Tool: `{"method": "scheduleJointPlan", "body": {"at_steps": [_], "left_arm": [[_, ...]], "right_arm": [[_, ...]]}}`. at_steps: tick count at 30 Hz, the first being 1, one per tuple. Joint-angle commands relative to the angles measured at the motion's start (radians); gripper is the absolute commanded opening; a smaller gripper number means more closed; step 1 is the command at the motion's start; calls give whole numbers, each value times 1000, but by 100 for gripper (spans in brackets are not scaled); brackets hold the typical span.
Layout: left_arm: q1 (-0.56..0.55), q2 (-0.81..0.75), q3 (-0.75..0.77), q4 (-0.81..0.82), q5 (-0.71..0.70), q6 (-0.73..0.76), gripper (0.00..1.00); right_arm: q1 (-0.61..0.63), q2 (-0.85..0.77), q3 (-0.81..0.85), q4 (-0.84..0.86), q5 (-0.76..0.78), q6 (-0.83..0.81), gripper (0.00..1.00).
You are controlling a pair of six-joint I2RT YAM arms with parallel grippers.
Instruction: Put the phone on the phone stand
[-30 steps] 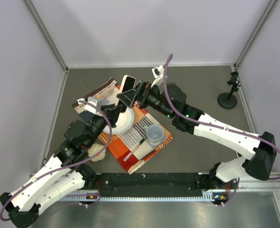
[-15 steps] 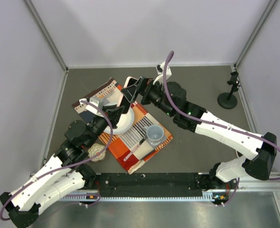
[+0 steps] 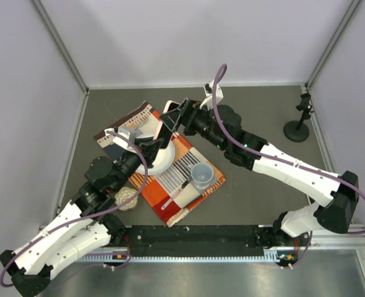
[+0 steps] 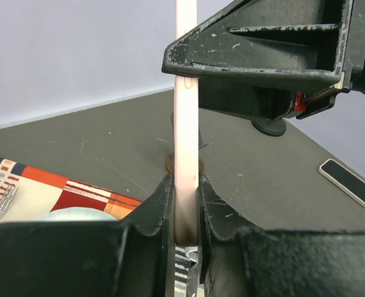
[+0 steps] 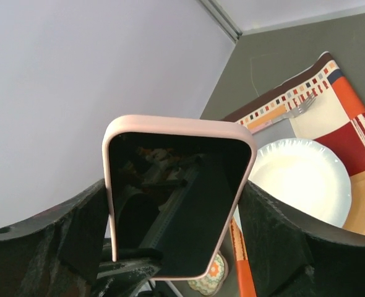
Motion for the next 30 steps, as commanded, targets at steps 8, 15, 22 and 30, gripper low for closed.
{"method": "scheduleJointPlan", "body": {"at_steps": [8, 15, 22, 30], "left_arm": [[-3, 34, 102, 7, 43, 43, 70], [-2, 45, 124, -53, -82, 41, 84], [-2, 75, 148, -97, -93, 47, 84], [-2, 91, 158, -105, -73, 50, 84]], "right_arm": [[-66, -53, 11, 8, 96, -162, 0], [-102, -17, -84, 133, 435, -713, 0], [-232, 89, -160, 322, 435, -879, 0], [-301, 206, -104, 357, 471, -885, 0]]}}
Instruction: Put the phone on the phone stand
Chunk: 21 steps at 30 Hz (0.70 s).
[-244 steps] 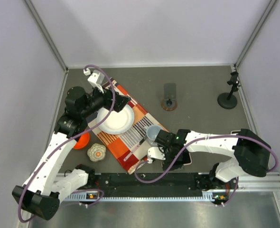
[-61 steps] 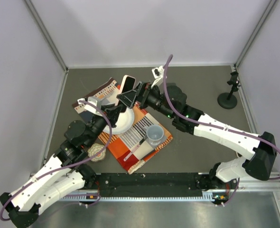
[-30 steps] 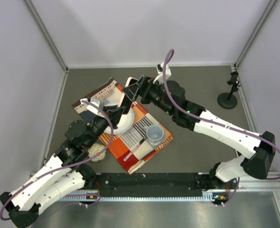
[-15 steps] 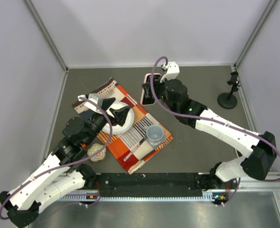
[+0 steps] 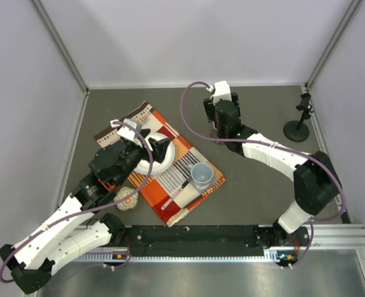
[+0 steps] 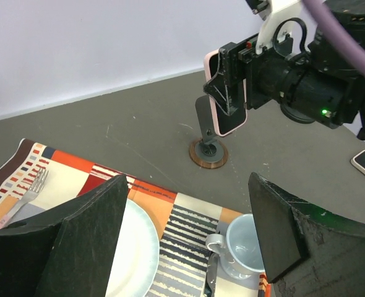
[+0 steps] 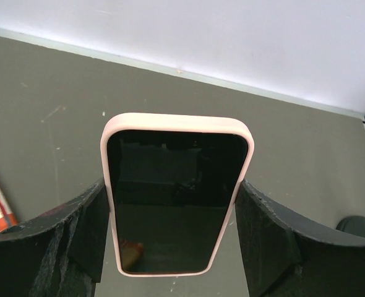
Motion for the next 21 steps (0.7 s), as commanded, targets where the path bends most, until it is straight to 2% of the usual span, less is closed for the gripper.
{"method": "scheduleJointPlan", "body": {"at_steps": [1, 6, 21], "left_arm": [[-2, -2, 46, 20, 3, 14, 83], [-2, 1, 47, 22, 15, 18, 83], [-2, 13, 52, 17, 26, 20, 82]], "right_arm": [[-28, 35, 68, 168, 37, -20, 0], [-48, 84, 82, 186, 22, 8, 0], [-63, 170, 67, 275, 129, 48, 0]]}}
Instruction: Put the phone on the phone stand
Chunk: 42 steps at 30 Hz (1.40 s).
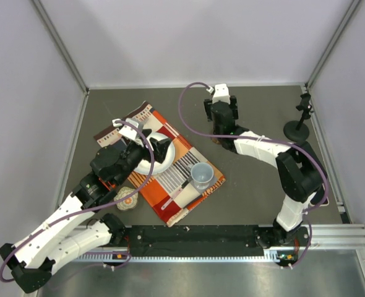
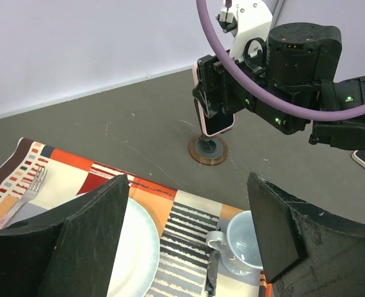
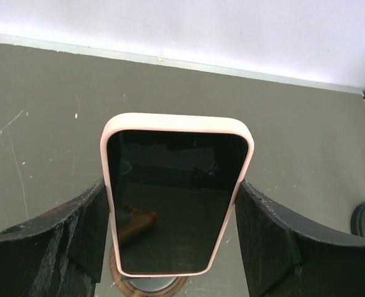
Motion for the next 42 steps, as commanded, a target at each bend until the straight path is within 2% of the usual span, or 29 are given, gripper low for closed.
{"method": "scheduleJointPlan", "body": {"at_steps": [1, 7, 15, 18, 22, 30, 34, 36, 41, 42], "left_arm": [[-3, 0, 43, 32, 18, 11, 82], [-3, 3, 40, 35, 19, 14, 82], [-2, 5, 41, 32, 24, 16, 81], [-2, 6, 43, 32, 27, 14, 81], [-2, 5, 44, 32, 34, 14, 81], [-2, 2, 43, 33, 36, 16, 80], [-3, 0, 43, 33, 36, 17, 80], [-2, 0, 43, 33, 39, 16, 80], [-2, -1, 43, 32, 41, 17, 79], [-2, -1, 44, 32, 42, 17, 79]], "right_arm": [[-16, -4, 50, 142, 59, 17, 0], [-19, 11, 38, 170, 61, 8, 1], [-19, 7, 18, 118, 54, 75, 3], [-19, 2, 1, 119, 51, 92, 5], [-19, 5, -7, 106, 54, 97, 13], [-17, 8, -27, 130, 56, 66, 17], [-17, 4, -28, 122, 48, 62, 29], [-16, 4, -36, 138, 35, 33, 30], [-16, 10, -39, 155, 13, -21, 39], [-14, 10, -33, 149, 13, -21, 46]]}}
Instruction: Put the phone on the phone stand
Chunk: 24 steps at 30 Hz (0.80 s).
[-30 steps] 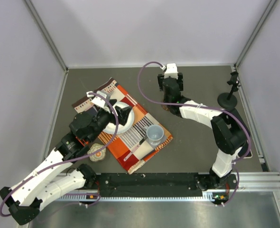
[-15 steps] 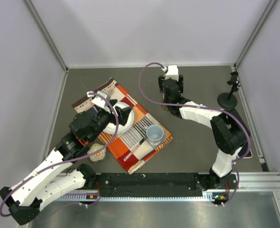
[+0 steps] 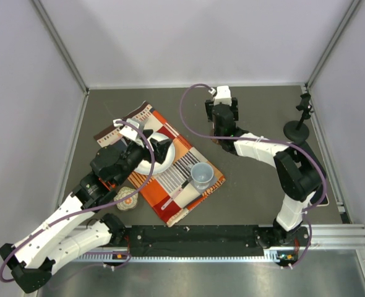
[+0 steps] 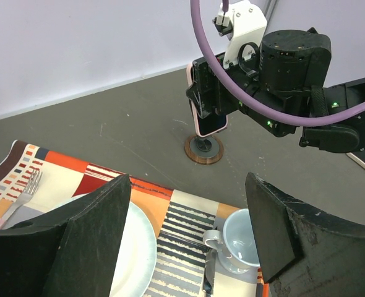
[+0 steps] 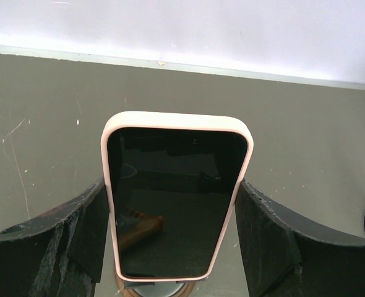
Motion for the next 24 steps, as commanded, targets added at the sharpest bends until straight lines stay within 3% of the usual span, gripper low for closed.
{"method": "scheduleJointPlan", "body": {"at_steps": [1, 4, 7, 14, 18, 24], "left_arm": [[-2, -2, 43, 31, 17, 15, 79], [-2, 1, 44, 28, 20, 15, 79], [-2, 1, 46, 31, 23, 15, 79], [-3, -2, 47, 30, 35, 15, 79], [-2, -5, 47, 28, 46, 12, 79], [-2, 3, 49, 30, 77, 0, 79]], "right_arm": [[-5, -8, 13, 42, 0, -47, 64], [-5, -35, 17, 13, -3, -24, 88], [-3, -96, 37, -70, -29, 4, 98], [-29, -297, 31, -260, -34, -11, 99], [-134, -460, -47, -352, -69, 53, 99], [-426, -713, -174, -473, -167, 277, 99]]}}
